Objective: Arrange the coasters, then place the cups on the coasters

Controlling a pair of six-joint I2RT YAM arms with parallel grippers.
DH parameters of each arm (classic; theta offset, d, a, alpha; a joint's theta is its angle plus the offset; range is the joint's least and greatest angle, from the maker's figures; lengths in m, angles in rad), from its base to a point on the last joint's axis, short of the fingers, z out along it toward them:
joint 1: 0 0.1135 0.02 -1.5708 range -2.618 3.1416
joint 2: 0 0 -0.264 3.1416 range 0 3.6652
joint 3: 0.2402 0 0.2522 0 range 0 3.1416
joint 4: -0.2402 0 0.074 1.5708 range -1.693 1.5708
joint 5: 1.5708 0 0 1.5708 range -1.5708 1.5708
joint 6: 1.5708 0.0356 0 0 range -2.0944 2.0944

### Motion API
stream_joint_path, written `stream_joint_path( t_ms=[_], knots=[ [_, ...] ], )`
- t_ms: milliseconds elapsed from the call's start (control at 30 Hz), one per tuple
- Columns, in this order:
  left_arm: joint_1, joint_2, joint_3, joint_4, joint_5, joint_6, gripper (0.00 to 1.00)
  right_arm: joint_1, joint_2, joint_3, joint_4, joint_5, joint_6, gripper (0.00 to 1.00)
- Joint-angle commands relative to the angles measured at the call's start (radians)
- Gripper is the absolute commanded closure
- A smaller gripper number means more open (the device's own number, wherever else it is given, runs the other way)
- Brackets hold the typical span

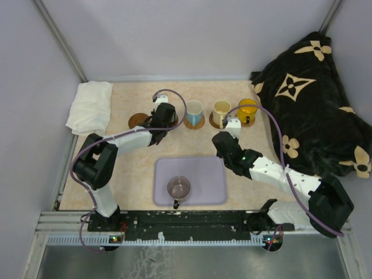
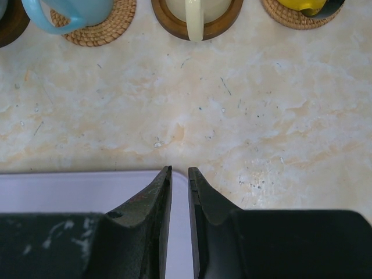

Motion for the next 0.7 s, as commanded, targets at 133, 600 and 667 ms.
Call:
stream_joint_path(
  t_ms=[133,600,667],
  knots=[
    [0.002,-0.012,0.002,0.027,-0.032,-0.021,0.60,0.006,0.014,-0.008,0.042,0.005,0.012,0.81],
    [0.002,-0.034,0.006,-0.002,-0.054,-0.043,0.50,0.006,0.012,-0.010,0.044,0.004,0.011,0.81],
    [0.002,-0.042,0.003,-0.006,-0.056,-0.044,0.48,0.006,0.013,-0.008,0.045,0.003,0.011,0.81]
  ],
)
